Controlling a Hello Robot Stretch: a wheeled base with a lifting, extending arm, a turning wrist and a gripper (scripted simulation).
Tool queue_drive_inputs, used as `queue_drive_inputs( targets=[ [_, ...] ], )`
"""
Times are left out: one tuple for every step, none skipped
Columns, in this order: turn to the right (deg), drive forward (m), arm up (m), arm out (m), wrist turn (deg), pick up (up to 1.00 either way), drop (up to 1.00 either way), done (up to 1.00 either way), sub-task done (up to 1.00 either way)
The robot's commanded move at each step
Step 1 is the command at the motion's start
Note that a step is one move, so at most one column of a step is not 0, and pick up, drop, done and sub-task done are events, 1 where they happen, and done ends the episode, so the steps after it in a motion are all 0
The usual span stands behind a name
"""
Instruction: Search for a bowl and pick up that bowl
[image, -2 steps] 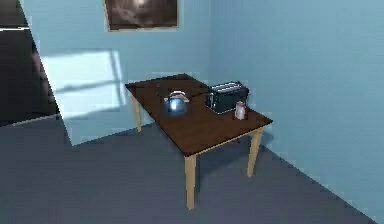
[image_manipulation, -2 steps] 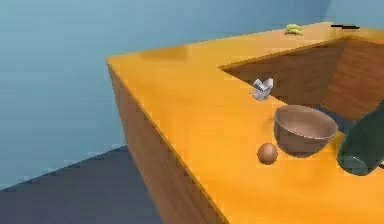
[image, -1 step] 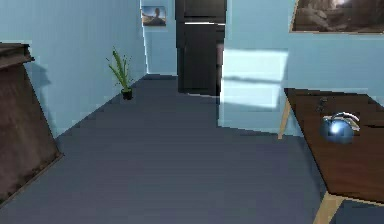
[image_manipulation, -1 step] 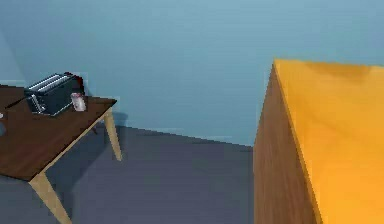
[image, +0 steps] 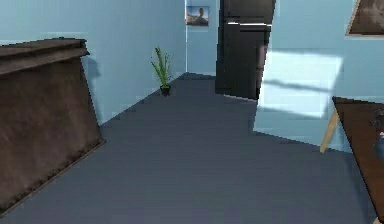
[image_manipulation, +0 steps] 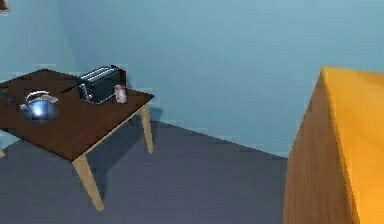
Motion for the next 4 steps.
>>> queue_drive_inputs(
  targets=[
    [0.0, 0.25, 0.00, 0.00, 0.0, 0.00, 0.00, 0.00, 0.00],
    [45.0, 0.00, 0.00, 0.00, 0.0, 0.00, 0.00, 0.00, 0.00],
    [39.0, 0.00, 0.00, 0.00, 0.0, 0.00, 0.00, 0.00, 0.00],
    [45.0, 0.00, 0.00, 0.00, 0.0, 0.00, 0.00, 0.00, 0.00]
  ],
)
